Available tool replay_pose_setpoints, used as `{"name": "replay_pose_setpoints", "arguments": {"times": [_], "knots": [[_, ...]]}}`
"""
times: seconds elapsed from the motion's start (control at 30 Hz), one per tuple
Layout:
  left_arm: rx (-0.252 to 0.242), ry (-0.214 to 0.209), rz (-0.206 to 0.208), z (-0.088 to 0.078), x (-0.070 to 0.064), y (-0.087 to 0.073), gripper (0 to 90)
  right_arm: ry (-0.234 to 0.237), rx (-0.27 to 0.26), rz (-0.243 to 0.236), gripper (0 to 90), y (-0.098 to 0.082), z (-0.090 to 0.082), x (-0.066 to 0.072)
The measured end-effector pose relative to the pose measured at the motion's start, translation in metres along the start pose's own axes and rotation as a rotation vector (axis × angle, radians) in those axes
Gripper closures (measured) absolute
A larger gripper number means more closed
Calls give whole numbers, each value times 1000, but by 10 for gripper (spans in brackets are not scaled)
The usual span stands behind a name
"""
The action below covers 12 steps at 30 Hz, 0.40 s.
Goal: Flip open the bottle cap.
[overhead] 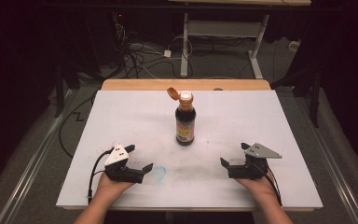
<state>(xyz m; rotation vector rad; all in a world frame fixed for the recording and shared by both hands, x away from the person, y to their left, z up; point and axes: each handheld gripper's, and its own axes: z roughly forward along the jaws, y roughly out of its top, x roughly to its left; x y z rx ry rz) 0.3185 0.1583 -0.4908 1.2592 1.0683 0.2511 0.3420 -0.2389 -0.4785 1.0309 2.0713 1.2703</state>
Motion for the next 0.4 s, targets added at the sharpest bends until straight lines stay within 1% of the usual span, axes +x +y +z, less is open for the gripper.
{"name": "replay_pose_setpoints", "arguments": {"times": [0.1, 0.13, 0.23, 0.27, 0.4], "knots": [[-4, 9, 31, -8, -3, -5, 0, -3, -10, -10, 4, -4, -7, 2], [-9, 5, 34, -10, -4, -5, 0, -3, -11, -5, 4, -5, -9, 3], [-12, -5, 26, -12, -4, -5, 0, -2, -5, -6, 4, -4, -7, 4], [-11, -2, 20, -11, -4, -5, 0, -2, -13, -7, 4, -4, -7, 3], [-17, -6, 11, -12, -3, -4, 0, 0, -15, -5, 4, -4, -7, 3]]}}
